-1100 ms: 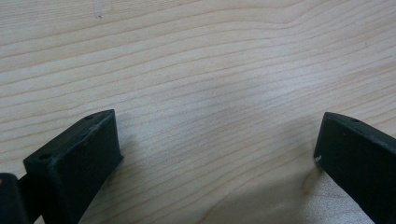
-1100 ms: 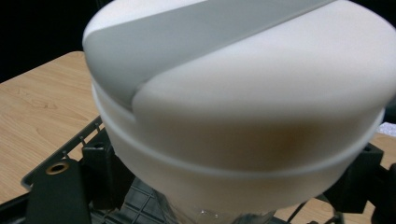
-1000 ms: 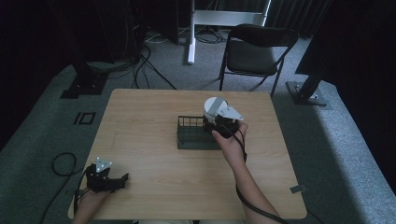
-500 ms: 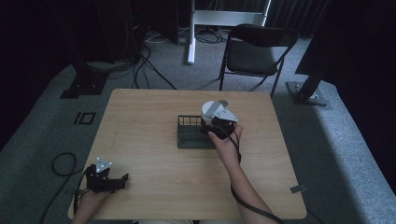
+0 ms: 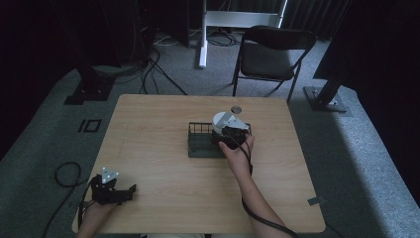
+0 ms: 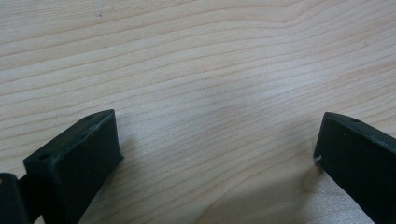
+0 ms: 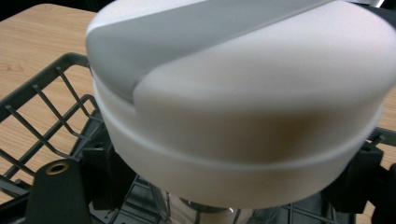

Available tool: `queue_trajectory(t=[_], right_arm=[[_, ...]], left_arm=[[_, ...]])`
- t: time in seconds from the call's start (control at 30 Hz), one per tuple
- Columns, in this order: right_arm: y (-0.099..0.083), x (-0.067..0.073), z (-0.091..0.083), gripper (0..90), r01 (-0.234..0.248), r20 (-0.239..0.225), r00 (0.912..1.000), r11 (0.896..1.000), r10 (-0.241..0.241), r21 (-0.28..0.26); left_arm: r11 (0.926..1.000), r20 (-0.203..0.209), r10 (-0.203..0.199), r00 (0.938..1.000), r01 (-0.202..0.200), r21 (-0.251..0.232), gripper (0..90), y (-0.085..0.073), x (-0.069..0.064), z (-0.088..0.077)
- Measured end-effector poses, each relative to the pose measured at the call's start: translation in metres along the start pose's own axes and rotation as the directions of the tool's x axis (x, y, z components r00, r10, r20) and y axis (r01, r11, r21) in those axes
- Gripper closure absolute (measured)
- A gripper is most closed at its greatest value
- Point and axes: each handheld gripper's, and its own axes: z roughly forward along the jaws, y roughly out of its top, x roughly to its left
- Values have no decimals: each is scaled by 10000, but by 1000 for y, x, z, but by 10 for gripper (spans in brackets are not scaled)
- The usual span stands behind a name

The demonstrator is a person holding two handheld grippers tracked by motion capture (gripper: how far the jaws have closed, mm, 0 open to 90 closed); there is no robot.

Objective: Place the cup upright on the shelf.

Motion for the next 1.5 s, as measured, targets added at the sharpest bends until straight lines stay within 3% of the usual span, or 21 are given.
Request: queue_trajectory(t=[0.27, 0.67, 0.97, 1.13, 1.3, 1.5], right_arm=[[0, 3, 2, 182, 158, -44, 9999, 9998, -157, 101], [-3, 1, 1, 181, -57, -152, 9999, 10000, 58, 68], [-6, -2, 2, 173, 246, -558, 9981, 9996, -252, -115], [-5, -3, 0, 128, 2, -848, 9964, 10000, -10, -97], [-7, -4, -2, 125, 139, -857, 9962, 9999, -141, -22], [-11, -10, -4, 125, -124, -1083, 9941, 9993, 85, -347]], left_arm=[[10000, 1, 2, 10000, -2, 1, 5, 0, 0, 0], [10000, -1, 2, 10000, -2, 2, 5, 0, 0, 0], [10000, 0, 3, 10000, -3, 2, 5, 0, 0, 0], [10000, -1, 0, 10000, 0, 0, 5, 0, 0, 0], [10000, 1, 1, 10000, -1, 1, 5, 0, 0, 0], [10000, -1, 4, 10000, -4, 2, 5, 0, 0, 0]])
